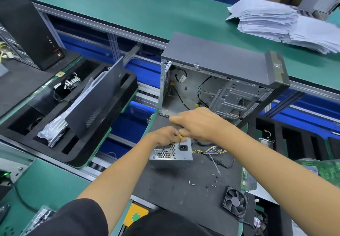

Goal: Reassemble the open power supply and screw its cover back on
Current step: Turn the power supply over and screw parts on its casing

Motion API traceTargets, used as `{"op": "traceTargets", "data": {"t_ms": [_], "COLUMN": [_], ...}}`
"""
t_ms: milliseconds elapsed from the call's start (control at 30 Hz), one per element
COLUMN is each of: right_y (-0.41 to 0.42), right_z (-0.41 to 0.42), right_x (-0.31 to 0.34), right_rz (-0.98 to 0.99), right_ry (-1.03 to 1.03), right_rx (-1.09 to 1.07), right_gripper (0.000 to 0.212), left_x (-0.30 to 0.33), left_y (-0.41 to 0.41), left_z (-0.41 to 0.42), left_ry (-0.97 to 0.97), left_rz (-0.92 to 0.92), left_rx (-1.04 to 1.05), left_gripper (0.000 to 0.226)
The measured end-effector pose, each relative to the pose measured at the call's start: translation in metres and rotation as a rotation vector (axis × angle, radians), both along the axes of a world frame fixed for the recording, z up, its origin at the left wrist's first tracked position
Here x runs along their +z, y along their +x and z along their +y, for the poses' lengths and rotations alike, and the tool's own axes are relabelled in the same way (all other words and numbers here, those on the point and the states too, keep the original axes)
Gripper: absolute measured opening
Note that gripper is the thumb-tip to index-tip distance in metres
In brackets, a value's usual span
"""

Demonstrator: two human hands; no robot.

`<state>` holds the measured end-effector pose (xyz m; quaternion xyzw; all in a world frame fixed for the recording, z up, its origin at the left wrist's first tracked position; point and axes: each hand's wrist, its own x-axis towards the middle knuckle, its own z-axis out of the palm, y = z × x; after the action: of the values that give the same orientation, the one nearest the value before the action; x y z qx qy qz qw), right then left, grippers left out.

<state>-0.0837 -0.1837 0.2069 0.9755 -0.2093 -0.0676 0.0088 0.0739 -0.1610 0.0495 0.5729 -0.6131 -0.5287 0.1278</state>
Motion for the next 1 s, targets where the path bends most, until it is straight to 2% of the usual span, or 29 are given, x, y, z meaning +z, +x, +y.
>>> {"op": "traceTargets", "data": {"t_ms": [133,200,233,367,400,467,567,667,733,800,867,933,1000], "right_y": [0.0,0.001,0.001,0.003,0.003,0.004,0.005,0.008,0.01,0.01,0.009,0.007,0.008], "right_z": [0.002,0.003,0.003,0.001,0.002,0.004,0.005,0.003,0.002,0.002,0.001,0.0,0.0], "right_x": [0.003,0.006,0.006,0.004,0.004,0.005,0.007,0.004,0.003,0.0,-0.001,0.002,0.003], "right_rz": [-0.073,-0.084,-0.083,-0.022,-0.032,-0.067,-0.095,-0.063,-0.018,-0.038,-0.07,-0.084,-0.084], "right_ry": [0.23,0.329,0.31,0.009,0.016,0.159,0.37,0.193,0.087,0.124,0.239,0.368,0.365], "right_rx": [-0.003,-0.011,0.002,0.036,0.049,0.062,0.005,0.036,0.01,0.017,0.029,0.004,0.002], "right_gripper": [0.025,0.027,0.025,0.015,0.012,0.017,0.027,0.019,0.015,0.014,0.024,0.03,0.028], "left_x": [0.003,-0.001,-0.003,0.0,0.0,-0.001,-0.001,0.003,0.003,0.001,0.0,0.0,-0.002], "left_y": [0.001,0.002,0.002,0.0,0.0,0.002,0.0,-0.001,-0.001,-0.001,0.0,0.0,0.0], "left_z": [0.001,0.0,0.0,0.0,0.0,0.0,0.001,0.003,0.003,0.002,0.002,0.002,0.002], "left_ry": [-0.008,-0.018,-0.025,-0.02,-0.022,-0.042,-0.051,-0.055,-0.05,-0.054,-0.051,-0.023,-0.011], "left_rz": [0.003,0.004,-0.004,-0.006,-0.01,-0.031,-0.027,-0.023,-0.006,0.004,-0.013,-0.009,-0.021], "left_rx": [0.013,0.017,0.017,0.017,0.012,0.01,0.019,0.023,0.035,0.049,0.04,0.03,0.044], "left_gripper": [0.052,0.053,0.051,0.043,0.037,0.027,0.044,0.055,0.054,0.042,0.026,0.041,0.059]}}
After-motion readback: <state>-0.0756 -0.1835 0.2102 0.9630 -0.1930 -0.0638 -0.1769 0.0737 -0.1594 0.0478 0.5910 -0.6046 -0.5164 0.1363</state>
